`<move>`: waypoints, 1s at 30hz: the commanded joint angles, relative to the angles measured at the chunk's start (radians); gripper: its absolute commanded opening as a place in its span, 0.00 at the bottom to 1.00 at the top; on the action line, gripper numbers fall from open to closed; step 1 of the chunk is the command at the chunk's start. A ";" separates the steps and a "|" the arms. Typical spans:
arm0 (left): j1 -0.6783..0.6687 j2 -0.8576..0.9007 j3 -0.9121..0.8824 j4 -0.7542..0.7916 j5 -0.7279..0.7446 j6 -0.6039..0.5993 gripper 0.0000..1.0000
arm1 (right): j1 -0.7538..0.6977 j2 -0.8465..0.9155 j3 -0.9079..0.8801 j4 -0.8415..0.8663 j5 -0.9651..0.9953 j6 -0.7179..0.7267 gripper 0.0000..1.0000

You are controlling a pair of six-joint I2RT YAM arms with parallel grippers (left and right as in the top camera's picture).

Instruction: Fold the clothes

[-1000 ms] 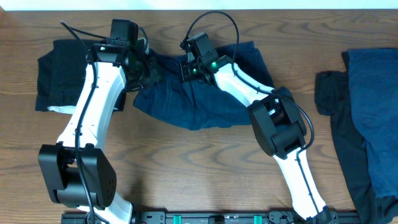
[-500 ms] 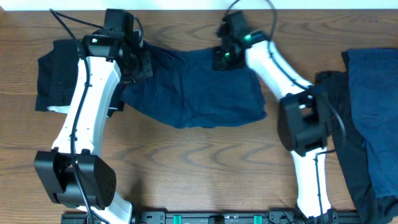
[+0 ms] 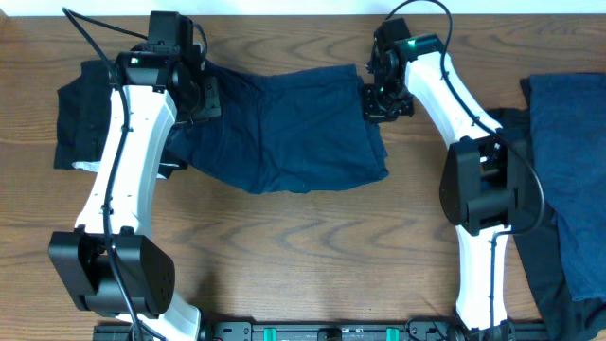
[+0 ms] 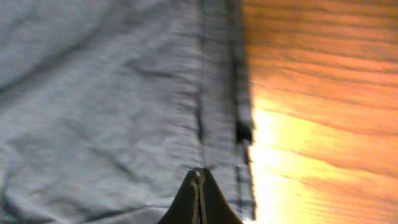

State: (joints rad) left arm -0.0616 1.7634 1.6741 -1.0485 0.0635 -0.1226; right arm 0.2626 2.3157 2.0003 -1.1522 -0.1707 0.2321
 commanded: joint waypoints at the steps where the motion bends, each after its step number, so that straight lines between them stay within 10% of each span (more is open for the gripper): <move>1: -0.002 -0.007 0.027 0.002 0.035 -0.014 0.06 | -0.014 -0.021 -0.006 -0.004 0.070 -0.026 0.01; 30: -0.147 0.029 0.027 0.149 0.138 -0.257 0.06 | -0.013 -0.021 -0.254 0.143 0.008 -0.032 0.01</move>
State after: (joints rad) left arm -0.1772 1.7687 1.6745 -0.9154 0.1844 -0.3317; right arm 0.2523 2.2921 1.7741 -1.0035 -0.1497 0.2153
